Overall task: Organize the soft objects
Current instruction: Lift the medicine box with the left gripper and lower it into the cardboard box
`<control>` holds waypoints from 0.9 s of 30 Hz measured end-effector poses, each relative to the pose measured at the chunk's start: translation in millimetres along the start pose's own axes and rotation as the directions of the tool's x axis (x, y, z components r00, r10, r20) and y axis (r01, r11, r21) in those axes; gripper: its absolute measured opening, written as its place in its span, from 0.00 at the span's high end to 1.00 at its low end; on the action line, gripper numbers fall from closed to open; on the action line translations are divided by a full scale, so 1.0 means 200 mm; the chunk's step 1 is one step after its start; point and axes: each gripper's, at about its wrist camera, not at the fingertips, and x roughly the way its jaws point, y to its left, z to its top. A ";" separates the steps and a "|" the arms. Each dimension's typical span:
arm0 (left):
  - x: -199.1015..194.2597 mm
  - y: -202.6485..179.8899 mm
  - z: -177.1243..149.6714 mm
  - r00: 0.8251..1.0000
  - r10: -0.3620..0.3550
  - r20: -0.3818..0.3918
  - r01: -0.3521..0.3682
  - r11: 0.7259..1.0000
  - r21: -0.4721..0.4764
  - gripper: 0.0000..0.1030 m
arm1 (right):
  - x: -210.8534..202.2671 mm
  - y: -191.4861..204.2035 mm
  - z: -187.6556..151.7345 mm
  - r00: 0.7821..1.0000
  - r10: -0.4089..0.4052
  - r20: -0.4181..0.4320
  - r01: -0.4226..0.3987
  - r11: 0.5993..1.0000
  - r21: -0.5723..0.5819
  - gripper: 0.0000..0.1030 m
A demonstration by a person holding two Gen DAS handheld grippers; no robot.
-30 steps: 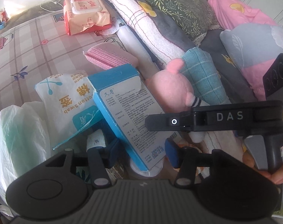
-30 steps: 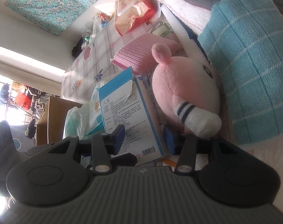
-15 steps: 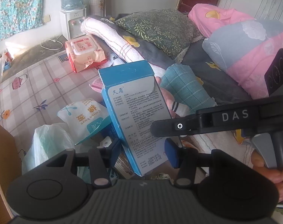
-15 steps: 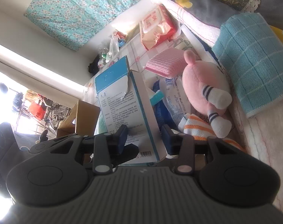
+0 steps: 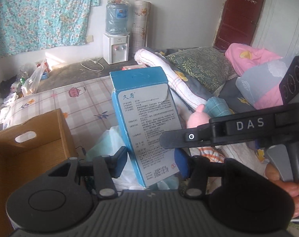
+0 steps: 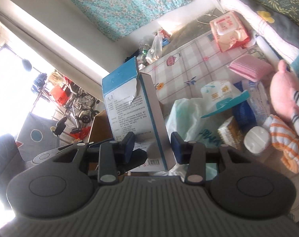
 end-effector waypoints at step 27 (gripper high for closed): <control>0.47 1.28 -0.27 0.921 0.076 -0.382 -0.222 0.908 -0.354 0.50 | 1.09 0.37 0.12 0.973 0.008 -0.229 -0.020 0.999 -0.047 0.59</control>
